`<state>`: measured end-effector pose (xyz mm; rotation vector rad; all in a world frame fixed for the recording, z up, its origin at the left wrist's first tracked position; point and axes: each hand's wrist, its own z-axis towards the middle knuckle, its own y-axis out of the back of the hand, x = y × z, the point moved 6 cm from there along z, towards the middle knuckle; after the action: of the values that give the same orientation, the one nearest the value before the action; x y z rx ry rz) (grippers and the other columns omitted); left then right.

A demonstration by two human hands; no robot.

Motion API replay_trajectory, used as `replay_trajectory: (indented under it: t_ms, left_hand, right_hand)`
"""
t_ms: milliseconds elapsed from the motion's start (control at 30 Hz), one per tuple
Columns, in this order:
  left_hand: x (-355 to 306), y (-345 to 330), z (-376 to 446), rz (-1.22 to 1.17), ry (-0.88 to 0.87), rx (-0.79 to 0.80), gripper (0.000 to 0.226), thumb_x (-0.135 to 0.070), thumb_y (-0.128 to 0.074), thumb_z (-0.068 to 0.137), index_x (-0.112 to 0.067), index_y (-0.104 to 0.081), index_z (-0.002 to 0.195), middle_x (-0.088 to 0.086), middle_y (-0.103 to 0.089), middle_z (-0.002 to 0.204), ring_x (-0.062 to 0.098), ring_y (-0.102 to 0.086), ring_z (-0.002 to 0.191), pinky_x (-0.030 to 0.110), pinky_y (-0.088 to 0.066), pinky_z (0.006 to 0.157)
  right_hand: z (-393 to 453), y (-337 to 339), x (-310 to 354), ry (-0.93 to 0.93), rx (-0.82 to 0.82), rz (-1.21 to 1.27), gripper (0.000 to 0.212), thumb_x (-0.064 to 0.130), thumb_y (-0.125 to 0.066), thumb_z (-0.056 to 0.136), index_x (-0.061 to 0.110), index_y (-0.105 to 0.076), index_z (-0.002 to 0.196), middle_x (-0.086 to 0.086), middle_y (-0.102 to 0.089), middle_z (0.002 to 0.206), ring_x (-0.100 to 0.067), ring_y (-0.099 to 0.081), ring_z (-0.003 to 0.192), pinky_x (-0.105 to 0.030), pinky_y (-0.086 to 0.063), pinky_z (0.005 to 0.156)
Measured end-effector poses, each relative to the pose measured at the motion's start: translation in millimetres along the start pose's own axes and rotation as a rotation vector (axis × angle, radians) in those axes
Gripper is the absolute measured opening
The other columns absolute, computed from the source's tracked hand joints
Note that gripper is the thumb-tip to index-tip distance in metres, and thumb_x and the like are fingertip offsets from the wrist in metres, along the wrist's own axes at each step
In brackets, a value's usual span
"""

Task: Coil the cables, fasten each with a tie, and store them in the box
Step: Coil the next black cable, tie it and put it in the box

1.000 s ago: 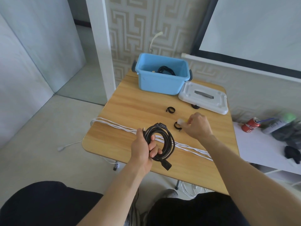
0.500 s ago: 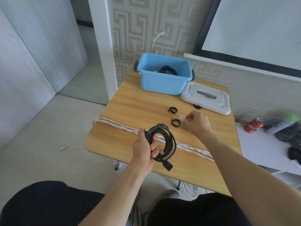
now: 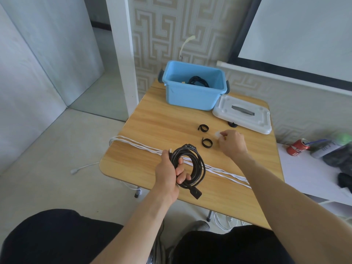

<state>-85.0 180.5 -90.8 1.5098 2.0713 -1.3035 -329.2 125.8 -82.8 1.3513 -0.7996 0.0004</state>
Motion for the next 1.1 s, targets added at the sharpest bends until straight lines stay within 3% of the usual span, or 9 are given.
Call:
replay_trajectory:
  t_ms: [167, 300, 533, 667, 800, 1000, 1100]
  left_hand:
    - [1.7, -4.9, -2.7, 0.004, 0.007, 0.007, 0.059, -0.041, -0.025, 0.109, -0.011, -0.052, 0.067, 0.0, -0.028, 0.047, 0.017, -0.023, 0.038, 0.031, -0.043, 0.05]
    - [-0.8, -6.5, -2.0, -0.001, 0.004, 0.012, 0.056, -0.039, -0.027, 0.108, -0.011, -0.052, 0.067, 0.0, -0.028, 0.047, 0.017, -0.022, 0.038, 0.03, -0.043, 0.047]
    - [-0.8, -7.2, -0.1, -0.014, 0.013, 0.008, 0.056, -0.04, -0.027, 0.108, -0.01, -0.052, 0.067, -0.001, -0.027, 0.046, 0.017, -0.022, 0.038, 0.03, -0.043, 0.047]
    - [1.9, -8.4, 2.0, -0.019, 0.021, 0.004, 0.056, -0.041, -0.027, 0.108, -0.01, -0.052, 0.068, -0.001, -0.027, 0.046, 0.017, -0.021, 0.038, 0.03, -0.043, 0.048]
    - [3.2, -8.6, 1.4, -0.02, 0.029, 0.007, 0.056, -0.041, -0.027, 0.108, -0.01, -0.052, 0.068, -0.001, -0.027, 0.047, 0.017, -0.022, 0.039, 0.031, -0.043, 0.049]
    - [0.9, -7.4, 1.4, -0.021, 0.022, 0.002, 0.057, -0.041, -0.028, 0.108, -0.01, -0.054, 0.068, -0.001, -0.028, 0.047, 0.017, -0.023, 0.038, 0.031, -0.043, 0.049]
    - [0.2, -6.7, 3.0, -0.025, 0.019, -0.004, 0.056, -0.041, -0.028, 0.108, -0.01, -0.054, 0.069, -0.001, -0.029, 0.047, 0.017, -0.023, 0.039, 0.031, -0.043, 0.05]
  right_hand:
    - [0.9, 3.4, -1.7, -0.051, -0.018, 0.031, 0.024, 0.008, -0.056, 0.095, 0.002, -0.076, 0.106, -0.013, -0.073, 0.098, -0.028, -0.061, 0.095, -0.029, -0.044, 0.074]
    - [1.0, -3.5, -2.5, -0.09, 0.023, 0.031, 0.022, 0.01, -0.056, 0.092, 0.002, -0.076, 0.094, -0.011, -0.071, 0.087, -0.026, -0.061, 0.085, -0.029, -0.045, 0.067]
    - [5.8, -11.3, -0.7, -0.064, 0.154, -0.173, 0.022, 0.011, -0.054, 0.1, 0.0, -0.072, 0.107, -0.017, -0.071, 0.098, -0.031, -0.066, 0.088, -0.038, -0.055, 0.074]
    - [2.4, -14.7, 3.7, 0.012, 0.207, -0.219, 0.026, 0.014, -0.049, 0.102, 0.004, -0.061, 0.123, -0.015, -0.067, 0.111, -0.025, -0.058, 0.089, -0.036, -0.048, 0.072]
    - [-2.6, -15.2, 11.8, 0.087, 0.2, -0.222, 0.031, 0.018, -0.05, 0.103, 0.006, -0.06, 0.13, -0.013, -0.068, 0.119, -0.026, -0.064, 0.1, -0.035, -0.054, 0.081]
    - [-5.5, -13.8, 11.2, 0.085, 0.164, -0.22, 0.031, 0.023, -0.053, 0.102, 0.009, -0.066, 0.127, -0.011, -0.072, 0.112, -0.022, -0.063, 0.087, -0.032, -0.052, 0.074]
    - [-8.3, -13.4, 13.0, 0.096, 0.178, -0.223, 0.034, 0.036, -0.059, 0.101, 0.01, -0.067, 0.122, -0.006, -0.071, 0.094, -0.02, -0.061, 0.077, -0.029, -0.047, 0.066]
